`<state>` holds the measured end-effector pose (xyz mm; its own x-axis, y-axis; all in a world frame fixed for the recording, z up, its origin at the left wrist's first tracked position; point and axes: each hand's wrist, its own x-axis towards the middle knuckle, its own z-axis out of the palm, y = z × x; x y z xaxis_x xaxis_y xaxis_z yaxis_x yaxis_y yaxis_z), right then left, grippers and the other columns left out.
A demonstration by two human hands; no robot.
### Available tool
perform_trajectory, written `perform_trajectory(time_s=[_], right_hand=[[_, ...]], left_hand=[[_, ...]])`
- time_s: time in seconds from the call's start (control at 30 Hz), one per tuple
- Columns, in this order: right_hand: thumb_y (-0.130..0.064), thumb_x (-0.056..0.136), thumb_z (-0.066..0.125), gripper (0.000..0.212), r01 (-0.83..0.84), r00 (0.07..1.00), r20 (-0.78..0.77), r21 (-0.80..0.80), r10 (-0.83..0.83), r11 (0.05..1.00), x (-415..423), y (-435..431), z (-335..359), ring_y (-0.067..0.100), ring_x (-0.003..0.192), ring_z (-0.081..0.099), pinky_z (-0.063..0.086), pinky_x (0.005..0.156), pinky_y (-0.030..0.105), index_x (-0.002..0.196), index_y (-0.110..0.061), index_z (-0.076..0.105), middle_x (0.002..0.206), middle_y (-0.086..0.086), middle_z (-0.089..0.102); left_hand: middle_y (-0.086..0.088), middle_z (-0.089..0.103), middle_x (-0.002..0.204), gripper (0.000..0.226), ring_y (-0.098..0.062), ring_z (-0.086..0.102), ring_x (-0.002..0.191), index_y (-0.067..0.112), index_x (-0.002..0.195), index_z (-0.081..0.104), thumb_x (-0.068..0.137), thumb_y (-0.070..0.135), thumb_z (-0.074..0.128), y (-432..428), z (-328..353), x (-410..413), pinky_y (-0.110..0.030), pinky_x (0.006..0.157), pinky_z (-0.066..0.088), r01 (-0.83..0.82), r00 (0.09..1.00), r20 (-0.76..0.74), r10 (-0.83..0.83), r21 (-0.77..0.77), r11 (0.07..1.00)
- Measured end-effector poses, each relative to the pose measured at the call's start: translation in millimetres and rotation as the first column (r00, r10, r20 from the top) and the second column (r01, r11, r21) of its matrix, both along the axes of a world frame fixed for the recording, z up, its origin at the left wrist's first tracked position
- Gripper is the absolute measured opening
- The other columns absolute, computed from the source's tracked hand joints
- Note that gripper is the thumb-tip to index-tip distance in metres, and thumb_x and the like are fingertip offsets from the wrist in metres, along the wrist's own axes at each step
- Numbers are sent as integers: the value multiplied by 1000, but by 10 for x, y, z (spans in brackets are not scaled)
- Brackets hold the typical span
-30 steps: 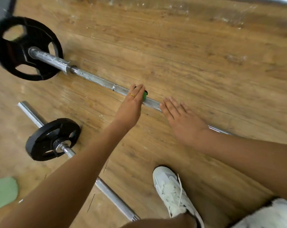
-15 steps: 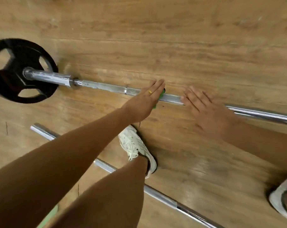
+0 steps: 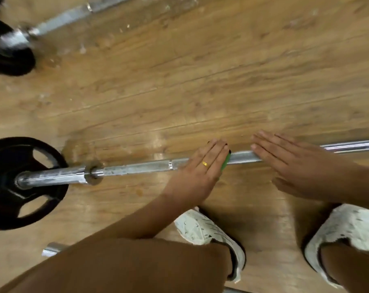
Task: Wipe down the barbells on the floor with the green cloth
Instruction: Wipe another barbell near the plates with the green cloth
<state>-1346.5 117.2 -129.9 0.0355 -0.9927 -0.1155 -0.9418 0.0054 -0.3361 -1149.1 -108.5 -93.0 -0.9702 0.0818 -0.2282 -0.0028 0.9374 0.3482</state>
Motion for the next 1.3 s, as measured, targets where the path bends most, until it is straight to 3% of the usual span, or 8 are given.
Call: perform_trajectory(time_s=[0.1,0.33,0.5,0.77,1.0,1.17,1.3], right_hand=[[-44,97,43,80,-36,999,-14,-40,35,999,-7,-17,-103,37,153,12,17,122,51,156,3,16,164,25,12],[-45,99,47,79,-59,994,-102,-144,44,988,-13,-23,-193,39,152,18,24,119,51,154,6,22,162,26,18],[-44,99,43,75,-66,984,-170,-94,49,993,-38,-84,-8,40,149,26,34,116,51,151,9,29,157,29,31],[-43,97,41,71,-14,995,-96,-46,10,999,-51,-112,90,35,147,33,47,106,50,149,6,37,153,24,40],[-45,99,35,72,16,999,-51,-48,-18,999,-79,-111,57,29,150,27,44,111,46,154,1,29,158,20,34],[-46,101,34,73,31,997,-68,-74,-36,997,-65,-130,-18,29,152,22,36,117,47,154,2,24,159,22,32],[-42,101,42,75,-13,996,-87,-8,13,1000,-108,-140,113,33,152,19,35,117,51,156,3,19,160,24,28]], left_hand=[[-19,27,162,53,-32,22,153,0,156,21,110,20,38,-127,-134,-8,-46,122,28,94,991,-93,-93,1,996],[-20,25,161,55,-33,22,153,-2,155,21,108,16,43,-191,-348,13,-46,124,25,144,958,-248,-144,-17,989],[-18,22,162,53,-33,20,153,-2,155,20,109,19,37,-154,-295,-14,-45,125,21,111,968,-224,-117,-36,993],[-23,33,159,51,-35,24,152,-4,152,28,107,18,38,-87,-244,-44,-45,125,22,35,975,-218,-48,-66,997],[-22,21,164,54,-33,13,155,-4,156,22,108,19,32,12,-181,-95,-44,126,16,-20,988,-154,0,-128,992],[-23,27,161,53,-34,18,154,-4,155,24,108,18,31,62,-220,-90,-46,126,18,-107,984,-155,91,-101,989],[-26,34,157,52,-38,24,151,-8,152,29,108,20,26,70,-112,-123,-51,123,25,-99,987,-131,89,-66,993]])
